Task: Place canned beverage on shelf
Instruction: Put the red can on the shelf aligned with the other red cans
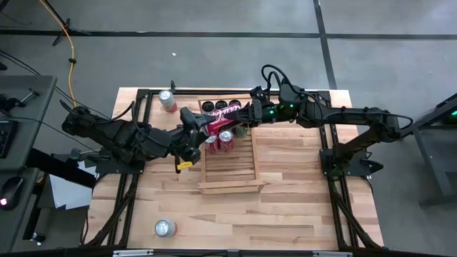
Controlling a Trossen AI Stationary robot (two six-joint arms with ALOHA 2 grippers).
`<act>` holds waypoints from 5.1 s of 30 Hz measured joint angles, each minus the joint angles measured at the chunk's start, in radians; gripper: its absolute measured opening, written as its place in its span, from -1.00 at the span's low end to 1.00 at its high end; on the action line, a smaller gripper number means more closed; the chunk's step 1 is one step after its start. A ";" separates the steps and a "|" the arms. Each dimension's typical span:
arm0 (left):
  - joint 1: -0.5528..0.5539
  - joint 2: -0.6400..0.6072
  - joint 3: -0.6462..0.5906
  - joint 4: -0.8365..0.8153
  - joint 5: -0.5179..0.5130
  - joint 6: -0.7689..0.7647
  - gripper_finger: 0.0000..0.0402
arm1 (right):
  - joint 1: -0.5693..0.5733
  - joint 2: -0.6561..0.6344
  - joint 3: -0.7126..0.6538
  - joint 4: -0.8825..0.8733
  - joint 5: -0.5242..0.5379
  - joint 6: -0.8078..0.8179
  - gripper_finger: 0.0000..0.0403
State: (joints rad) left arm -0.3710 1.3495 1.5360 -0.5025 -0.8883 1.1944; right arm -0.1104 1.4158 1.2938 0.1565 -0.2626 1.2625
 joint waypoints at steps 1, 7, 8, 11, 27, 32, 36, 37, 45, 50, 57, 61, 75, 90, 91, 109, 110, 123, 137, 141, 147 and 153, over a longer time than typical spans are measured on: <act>0.000 0.001 0.000 -0.002 0.000 -0.027 0.58 | 0.000 0.000 0.000 -0.002 0.001 -0.012 0.58; 0.001 -0.003 -0.002 -0.039 -0.019 -0.274 0.63 | -0.031 -0.014 0.000 -0.014 -0.033 -0.154 0.54; 0.001 -0.008 -0.002 -0.053 -0.028 -0.306 0.63 | -0.037 -0.020 -0.001 -0.016 -0.042 -0.168 0.54; 0.001 -0.019 0.000 -0.092 -0.037 -0.389 0.63 | -0.058 -0.044 -0.001 -0.027 -0.073 -0.200 0.54; 0.089 -0.268 -0.208 -0.380 0.076 -1.572 0.64 | -0.061 -0.137 0.000 -0.376 0.137 -0.611 0.54; 0.060 -0.426 -0.579 0.227 0.072 -1.702 0.64 | 0.009 -0.090 -0.001 -0.340 0.317 -0.718 0.54; 0.054 -0.458 -0.844 0.803 0.076 -1.718 0.64 | 0.030 -0.057 -0.001 -0.110 0.400 -0.784 0.54; 0.054 -0.456 -0.893 0.946 0.075 -1.718 0.64 | 0.030 -0.049 -0.001 -0.036 0.420 -0.798 0.54; 0.129 -0.354 -0.968 1.485 0.124 -1.651 0.64 | 0.026 0.016 0.002 0.471 0.477 -0.906 0.54; 0.203 -0.274 -0.838 1.497 0.297 -1.532 0.64 | 0.026 0.057 0.001 0.513 0.519 -0.898 0.54; 0.283 -0.174 -0.679 1.489 0.419 -1.435 0.63 | 0.033 0.075 0.001 0.564 0.520 -0.878 0.54; 0.318 -0.127 -0.637 1.487 0.443 -1.462 0.64 | 0.036 0.075 0.001 0.577 0.492 -0.860 0.54; 0.384 -0.038 -0.538 1.483 0.556 -1.501 0.64 | 0.079 0.097 0.001 0.560 0.491 -0.844 0.54; 0.398 -0.039 -0.510 1.488 0.565 -1.470 0.65 | 0.085 0.097 0.002 0.519 0.499 -0.834 0.54; 0.397 -0.039 -0.510 1.486 0.566 -1.470 0.65 | 0.084 0.097 0.002 0.533 0.499 -0.834 0.54; 0.396 -0.018 -0.512 1.486 0.567 -1.489 0.40 | 0.084 0.112 0.001 0.557 0.502 -0.809 0.53; 0.396 -0.018 -0.512 1.487 0.567 -1.489 0.40 | 0.084 0.112 0.001 0.557 0.502 -0.810 0.53; 0.396 -0.117 -0.512 1.345 0.509 -1.417 0.40 | 0.069 0.092 0.002 0.534 0.497 -0.886 0.75; 0.396 -0.356 -0.513 0.478 0.647 -1.442 0.40 | 0.064 -0.089 0.003 -0.092 0.423 -0.938 0.77; 0.395 -0.329 -0.512 0.374 0.811 -1.442 0.40 | 0.065 -0.067 0.002 -0.279 0.271 -0.870 0.78; 0.396 -0.240 -0.493 0.335 0.963 -1.346 0.40 | 0.092 0.016 0.002 -0.351 0.165 -0.862 0.78; 0.389 -0.158 -0.432 0.248 1.043 -1.181 0.40 | 0.107 0.064 0.002 -0.326 0.077 -0.867 0.78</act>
State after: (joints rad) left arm 0.0178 1.1911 1.1035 -0.2542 0.1547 0.0133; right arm -0.0036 1.4796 1.2953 -0.1696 -0.1856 0.3954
